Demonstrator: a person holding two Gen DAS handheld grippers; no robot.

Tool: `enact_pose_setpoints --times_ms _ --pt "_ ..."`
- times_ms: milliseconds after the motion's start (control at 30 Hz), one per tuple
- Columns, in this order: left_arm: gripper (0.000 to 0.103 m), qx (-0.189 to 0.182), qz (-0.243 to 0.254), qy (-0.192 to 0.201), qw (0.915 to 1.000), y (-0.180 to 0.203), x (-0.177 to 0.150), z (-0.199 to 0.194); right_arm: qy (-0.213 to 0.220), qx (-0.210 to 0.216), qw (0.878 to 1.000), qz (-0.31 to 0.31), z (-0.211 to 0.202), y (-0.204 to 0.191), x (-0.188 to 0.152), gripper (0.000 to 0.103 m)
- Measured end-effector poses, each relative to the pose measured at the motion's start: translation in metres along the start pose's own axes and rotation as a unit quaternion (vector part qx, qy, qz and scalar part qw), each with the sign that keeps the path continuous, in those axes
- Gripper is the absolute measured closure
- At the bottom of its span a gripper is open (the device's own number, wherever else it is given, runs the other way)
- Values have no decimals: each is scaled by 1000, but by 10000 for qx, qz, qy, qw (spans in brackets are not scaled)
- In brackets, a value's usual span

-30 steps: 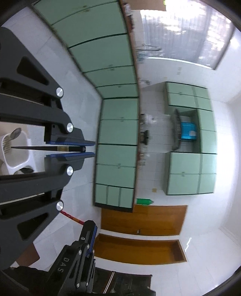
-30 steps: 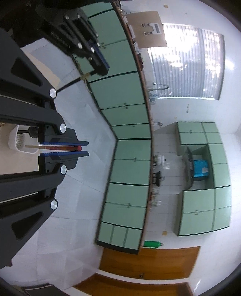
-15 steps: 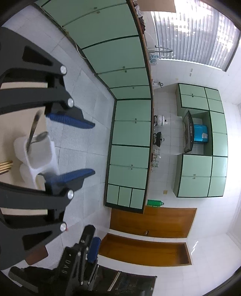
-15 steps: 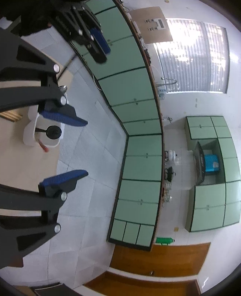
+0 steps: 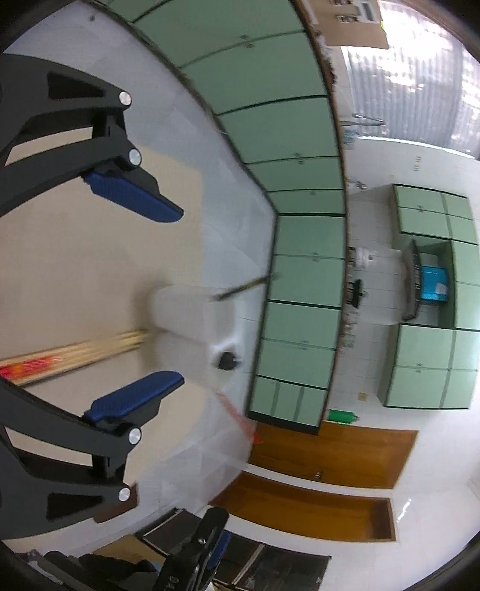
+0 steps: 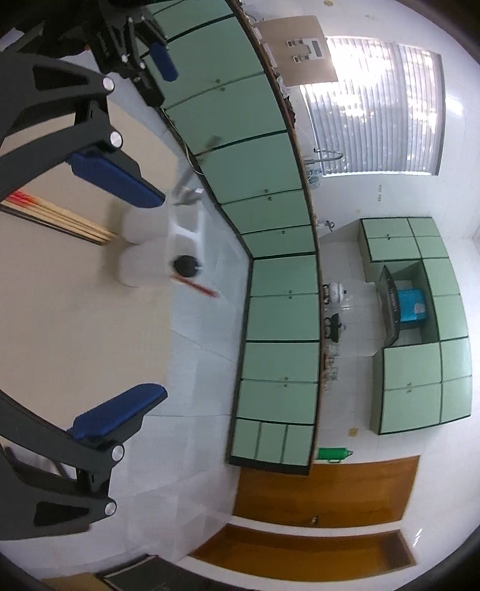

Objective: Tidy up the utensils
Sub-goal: 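Release the chopsticks into the holder and return both grippers to the mat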

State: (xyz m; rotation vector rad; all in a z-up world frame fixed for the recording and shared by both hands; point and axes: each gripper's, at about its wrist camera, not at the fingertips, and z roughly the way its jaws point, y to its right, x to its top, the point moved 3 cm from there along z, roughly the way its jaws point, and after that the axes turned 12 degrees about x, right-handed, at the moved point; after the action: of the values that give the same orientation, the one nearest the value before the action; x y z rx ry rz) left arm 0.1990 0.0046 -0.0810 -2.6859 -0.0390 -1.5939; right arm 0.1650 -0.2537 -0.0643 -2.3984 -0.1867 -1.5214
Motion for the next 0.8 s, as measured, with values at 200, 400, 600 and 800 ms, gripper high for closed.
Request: enact_pose_setpoints --times_ms 200,400,600,800 --pt "19 78 167 -579 9982 -5 -61 -2 -314 -53 9992 239 -3 -7 -56 6" --pt "19 189 382 -1079 9932 -7 -108 2 -761 -43 9967 292 4 -21 -108 6" --pt "19 283 531 -1399 9883 -7 -138 5 -1119 -51 9931 347 8 -27 -144 6" --pt "19 405 542 -1741 9824 -16 -156 7 -1526 201 9877 259 17 -50 -170 16"
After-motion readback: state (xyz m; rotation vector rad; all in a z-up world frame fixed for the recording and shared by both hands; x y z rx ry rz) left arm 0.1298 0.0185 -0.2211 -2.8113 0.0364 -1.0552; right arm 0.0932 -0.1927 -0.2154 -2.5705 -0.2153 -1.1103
